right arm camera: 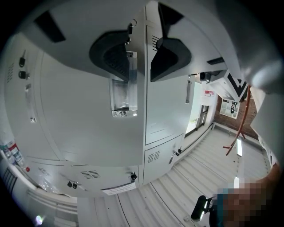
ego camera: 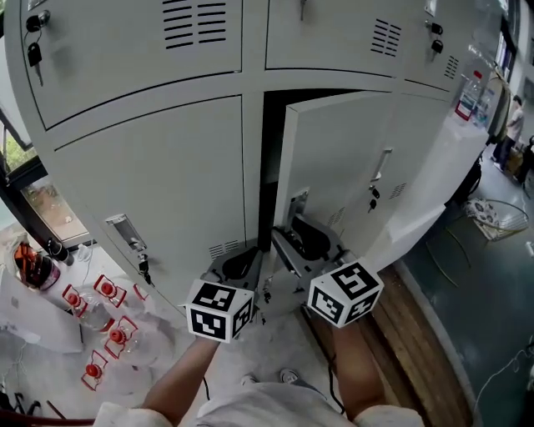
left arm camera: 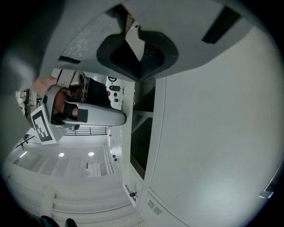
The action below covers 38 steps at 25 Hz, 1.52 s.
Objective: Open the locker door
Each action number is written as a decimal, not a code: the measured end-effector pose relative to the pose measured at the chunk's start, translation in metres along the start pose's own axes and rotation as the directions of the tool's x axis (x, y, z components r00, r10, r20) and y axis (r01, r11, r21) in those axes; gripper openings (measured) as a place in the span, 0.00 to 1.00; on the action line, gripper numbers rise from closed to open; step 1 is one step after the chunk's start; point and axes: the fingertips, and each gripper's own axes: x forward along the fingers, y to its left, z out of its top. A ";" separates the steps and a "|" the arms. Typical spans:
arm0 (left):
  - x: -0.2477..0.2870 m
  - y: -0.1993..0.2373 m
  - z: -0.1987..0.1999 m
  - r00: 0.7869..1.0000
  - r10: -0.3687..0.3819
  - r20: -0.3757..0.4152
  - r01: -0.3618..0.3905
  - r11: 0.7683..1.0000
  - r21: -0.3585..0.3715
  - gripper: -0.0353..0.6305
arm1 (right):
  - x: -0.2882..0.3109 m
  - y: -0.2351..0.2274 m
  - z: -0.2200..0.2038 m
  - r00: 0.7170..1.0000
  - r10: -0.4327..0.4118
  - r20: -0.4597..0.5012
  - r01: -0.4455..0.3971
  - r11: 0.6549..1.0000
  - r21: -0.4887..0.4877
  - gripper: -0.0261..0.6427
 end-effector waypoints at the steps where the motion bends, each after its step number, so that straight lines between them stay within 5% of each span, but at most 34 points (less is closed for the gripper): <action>1: 0.001 -0.002 0.000 1.000 -0.009 0.000 0.009 1.000 0.001 0.06 | -0.004 0.000 0.000 1.000 -0.008 0.001 0.008 1.000 -0.001 0.24; 23: 0.021 -0.074 0.002 0.990 -0.143 0.004 0.143 0.990 0.003 0.06 | -0.105 -0.014 0.004 0.996 -0.089 0.005 0.089 0.996 -0.013 0.28; 38: 0.052 -0.148 0.006 0.985 -0.175 -0.002 0.175 0.984 0.019 0.06 | -0.161 -0.048 0.007 0.999 -0.041 0.008 0.041 0.999 0.003 0.24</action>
